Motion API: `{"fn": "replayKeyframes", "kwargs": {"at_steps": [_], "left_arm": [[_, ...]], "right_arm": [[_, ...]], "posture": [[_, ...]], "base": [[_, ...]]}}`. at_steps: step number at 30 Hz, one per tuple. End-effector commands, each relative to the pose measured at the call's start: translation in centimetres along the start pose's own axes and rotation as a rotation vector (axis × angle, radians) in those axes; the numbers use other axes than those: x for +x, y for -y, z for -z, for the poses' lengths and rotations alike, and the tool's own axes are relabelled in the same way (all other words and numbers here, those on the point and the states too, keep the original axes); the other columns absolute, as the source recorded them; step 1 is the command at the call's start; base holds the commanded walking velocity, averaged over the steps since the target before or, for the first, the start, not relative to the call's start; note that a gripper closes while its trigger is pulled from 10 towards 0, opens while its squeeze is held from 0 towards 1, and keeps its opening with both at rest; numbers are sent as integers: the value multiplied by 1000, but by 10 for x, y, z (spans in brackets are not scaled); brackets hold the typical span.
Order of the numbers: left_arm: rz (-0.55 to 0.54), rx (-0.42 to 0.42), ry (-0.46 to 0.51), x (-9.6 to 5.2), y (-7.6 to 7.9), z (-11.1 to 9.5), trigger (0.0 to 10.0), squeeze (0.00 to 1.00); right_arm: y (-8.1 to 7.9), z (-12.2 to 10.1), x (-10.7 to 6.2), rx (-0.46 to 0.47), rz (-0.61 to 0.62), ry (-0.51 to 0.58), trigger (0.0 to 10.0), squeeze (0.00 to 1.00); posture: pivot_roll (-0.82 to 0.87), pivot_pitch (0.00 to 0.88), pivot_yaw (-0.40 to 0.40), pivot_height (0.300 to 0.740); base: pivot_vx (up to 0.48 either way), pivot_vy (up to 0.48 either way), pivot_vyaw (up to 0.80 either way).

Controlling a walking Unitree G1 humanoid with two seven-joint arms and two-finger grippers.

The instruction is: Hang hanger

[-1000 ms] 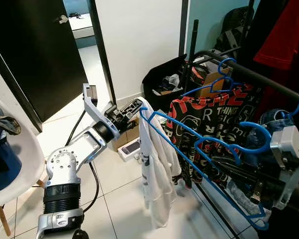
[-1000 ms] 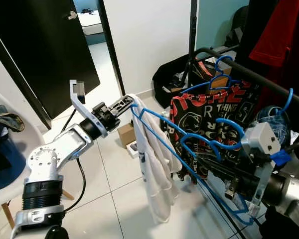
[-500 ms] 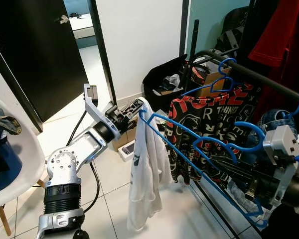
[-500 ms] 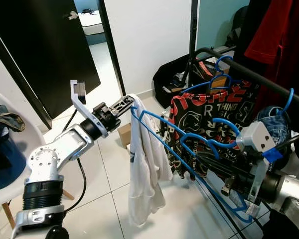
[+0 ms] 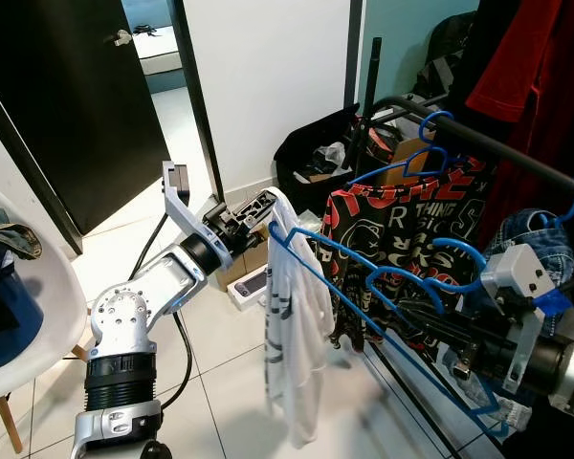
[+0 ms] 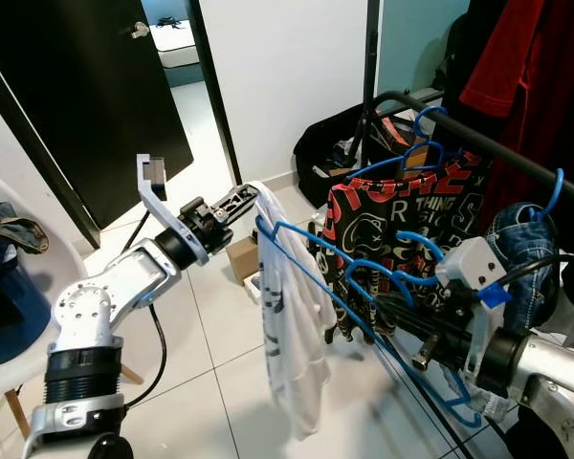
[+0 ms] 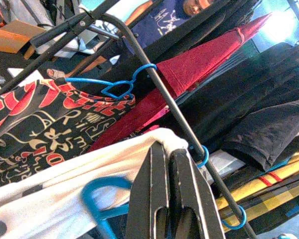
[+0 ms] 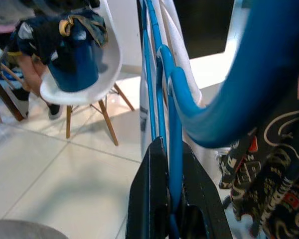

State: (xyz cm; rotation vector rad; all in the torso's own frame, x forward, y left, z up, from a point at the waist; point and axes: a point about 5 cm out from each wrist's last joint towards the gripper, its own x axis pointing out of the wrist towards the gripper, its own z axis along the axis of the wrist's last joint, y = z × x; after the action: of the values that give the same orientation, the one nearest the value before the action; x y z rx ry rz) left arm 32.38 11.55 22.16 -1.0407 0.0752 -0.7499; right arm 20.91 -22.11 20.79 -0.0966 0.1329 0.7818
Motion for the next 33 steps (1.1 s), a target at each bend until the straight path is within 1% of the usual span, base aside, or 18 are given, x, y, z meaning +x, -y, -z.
{"fn": "replayKeyframes", "kwargs": {"at_steps": [1, 5, 6, 8, 13, 20, 23, 29, 30, 31, 32, 33], "left_arm": [[24, 8, 19, -2, 4, -5, 10000, 0], [22, 8, 19, -2, 4, -5, 10000, 0], [22, 8, 20, -2, 4, -5, 10000, 0], [22, 8, 20, -2, 4, -5, 10000, 0], [23, 10, 20, -2, 4, -5, 10000, 0], [23, 10, 18, -1, 5, -5, 10000, 0], [22, 10, 17, 0, 4, -4, 10000, 0], [18, 9, 18, 1, 4, -4, 10000, 0], [16, 9, 19, 1, 3, -4, 10000, 0], [16, 9, 19, 1, 3, -4, 10000, 0], [13, 9, 20, 1, 3, -4, 10000, 0], [13, 9, 20, 1, 3, -4, 10000, 0]], "right_arm": [[-5, -17, -7, -9, -47, 121, 10000, 0], [-6, -19, -10, -6, -58, 140, 10000, 0], [-6, -17, -14, -2, -63, 130, 10000, 0], [-6, -17, -14, -2, -63, 130, 10000, 0], [-5, -13, -23, 11, -64, 108, 10000, 0], [-8, -8, -24, 25, -87, 76, 10000, 0], [-19, 0, -22, 47, -152, 28, 10000, 0], [-26, 2, -20, 63, -193, 23, 10000, 0], [-31, 3, -18, 68, -220, 15, 10000, 0], [-31, 3, -18, 68, -220, 15, 10000, 0], [-37, 5, -16, 76, -253, 4, 10000, 0], [-37, 5, -16, 76, -253, 4, 10000, 0]], "posture": [[-42, 0, 107, 740], [-42, 0, 107, 740], [-43, 0, 106, 740], [-43, 0, 106, 740], [-44, 0, 108, 740], [-45, 0, 109, 740], [-46, 0, 109, 740], [-48, 0, 112, 740], [-49, 0, 113, 740], [-49, 0, 113, 740], [-48, 0, 113, 740], [-48, 0, 113, 740]], "base": [[0, 0, 0], [0, 0, 0], [0, 0, 0], [0, 0, 0], [0, 0, 0], [0, 0, 0], [0, 0, 0], [0, 0, 0], [0, 0, 0], [0, 0, 0], [0, 0, 0], [0, 0, 0]]}}
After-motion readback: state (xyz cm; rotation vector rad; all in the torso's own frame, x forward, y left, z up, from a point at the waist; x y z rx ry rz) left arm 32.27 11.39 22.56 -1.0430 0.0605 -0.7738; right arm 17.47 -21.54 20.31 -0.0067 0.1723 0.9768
